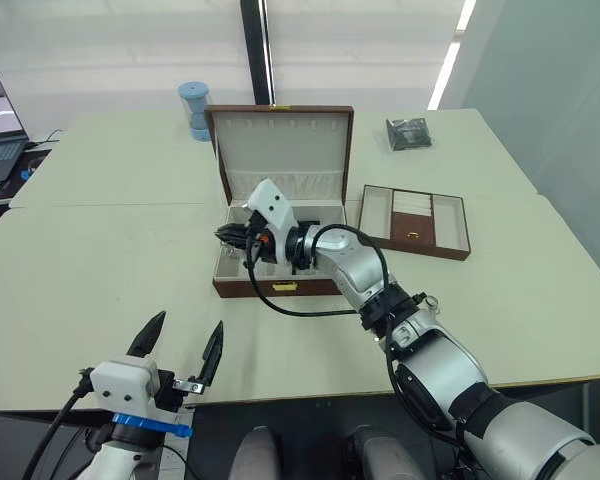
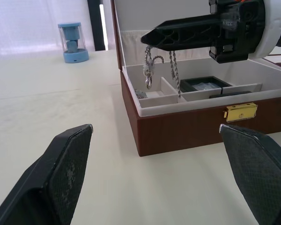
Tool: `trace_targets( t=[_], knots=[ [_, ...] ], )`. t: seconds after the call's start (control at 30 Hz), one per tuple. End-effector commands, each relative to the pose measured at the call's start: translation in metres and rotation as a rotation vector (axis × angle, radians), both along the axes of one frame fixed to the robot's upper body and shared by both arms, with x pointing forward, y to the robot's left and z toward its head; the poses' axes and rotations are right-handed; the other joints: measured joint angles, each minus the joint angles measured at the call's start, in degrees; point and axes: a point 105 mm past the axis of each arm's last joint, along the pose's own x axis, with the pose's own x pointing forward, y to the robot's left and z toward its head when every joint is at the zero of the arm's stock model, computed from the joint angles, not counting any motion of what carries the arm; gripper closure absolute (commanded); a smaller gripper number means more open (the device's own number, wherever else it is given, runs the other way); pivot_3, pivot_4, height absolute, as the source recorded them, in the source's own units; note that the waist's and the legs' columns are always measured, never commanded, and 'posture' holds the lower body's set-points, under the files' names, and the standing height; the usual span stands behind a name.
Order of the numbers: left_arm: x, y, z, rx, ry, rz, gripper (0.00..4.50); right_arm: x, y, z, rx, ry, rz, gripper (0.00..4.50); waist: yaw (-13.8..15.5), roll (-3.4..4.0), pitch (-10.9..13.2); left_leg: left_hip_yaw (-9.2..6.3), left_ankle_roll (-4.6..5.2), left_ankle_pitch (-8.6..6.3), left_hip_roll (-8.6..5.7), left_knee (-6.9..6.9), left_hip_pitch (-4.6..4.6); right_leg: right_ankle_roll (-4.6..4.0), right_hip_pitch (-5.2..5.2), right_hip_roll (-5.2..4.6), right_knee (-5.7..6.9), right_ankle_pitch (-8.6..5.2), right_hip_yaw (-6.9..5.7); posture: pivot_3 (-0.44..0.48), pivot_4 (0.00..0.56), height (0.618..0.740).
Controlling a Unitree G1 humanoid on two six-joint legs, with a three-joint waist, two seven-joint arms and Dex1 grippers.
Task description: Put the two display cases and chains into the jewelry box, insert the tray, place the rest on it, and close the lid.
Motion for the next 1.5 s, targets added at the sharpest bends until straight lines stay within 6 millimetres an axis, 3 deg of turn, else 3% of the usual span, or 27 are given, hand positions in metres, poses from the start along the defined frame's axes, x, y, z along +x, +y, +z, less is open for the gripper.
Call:
trace_targets(
  t=[0.03,0.4,0.8,0.93,1.0,1.2,1.5],
  knots=[
    [-0.003,-0.005,0.006,0.003,-0.029,-0.005,0.00,-0.007,0.010,0.011,0.037,-0.032,0.035,4.48,-0.02,0.00,0.00,0.00,0.00,0.00,0.00,0.00,0.00,0.00,0.00,0.00,0.00,0.00,0.01,0.000,0.150,0.740],
    [-0.003,-0.008,0.008,0.000,-0.028,-0.014,0.00,-0.001,0.011,-0.012,-0.012,0.013,-0.008,4.48,-0.03,0.00,0.00,0.02,0.00,0.00,0.00,-0.01,-0.01,0.00,-0.02,0.00,0.00,0.00,0.02,0.000,0.150,0.740],
    [0.002,-0.008,0.010,-0.004,-0.027,-0.025,0.00,0.000,0.008,-0.008,0.009,0.010,-0.009,1.34,-0.02,0.00,0.01,0.01,0.00,0.00,0.00,-0.01,-0.02,0.00,-0.03,0.00,0.00,0.00,0.01,0.000,0.150,0.740],
    [0.005,-0.009,0.006,-0.022,0.009,-0.035,0.00,0.001,0.006,-0.001,0.033,-0.001,-0.003,0.03,-0.02,0.00,0.01,0.00,0.00,0.00,0.00,-0.01,-0.02,0.00,-0.03,0.00,0.01,0.00,0.01,0.000,0.150,0.740],
    [0.006,-0.010,0.003,-0.051,0.059,-0.054,0.00,-0.001,0.002,0.004,0.059,-0.017,0.017,0.01,-0.02,0.01,0.02,0.00,0.00,0.00,0.00,-0.01,-0.02,0.00,-0.03,0.00,0.01,0.00,0.01,0.000,0.150,0.740],
    [0.016,0.004,0.005,-0.088,0.136,-0.094,0.00,-0.004,-0.039,0.025,0.207,-0.012,0.037,0.01,0.21,0.00,0.01,-0.07,0.00,0.00,0.00,-0.02,-0.04,0.00,-0.02,0.00,0.02,0.00,-0.04,0.000,0.150,0.740],
    [0.046,0.068,0.021,-0.009,0.203,-0.141,0.00,-0.020,-0.143,0.007,0.187,-0.015,-0.058,0.01,0.12,0.01,0.04,-0.22,0.00,0.00,-0.05,-0.02,-0.02,0.00,0.05,-0.04,0.01,0.00,-0.20,0.000,0.150,0.740]
  ],
)
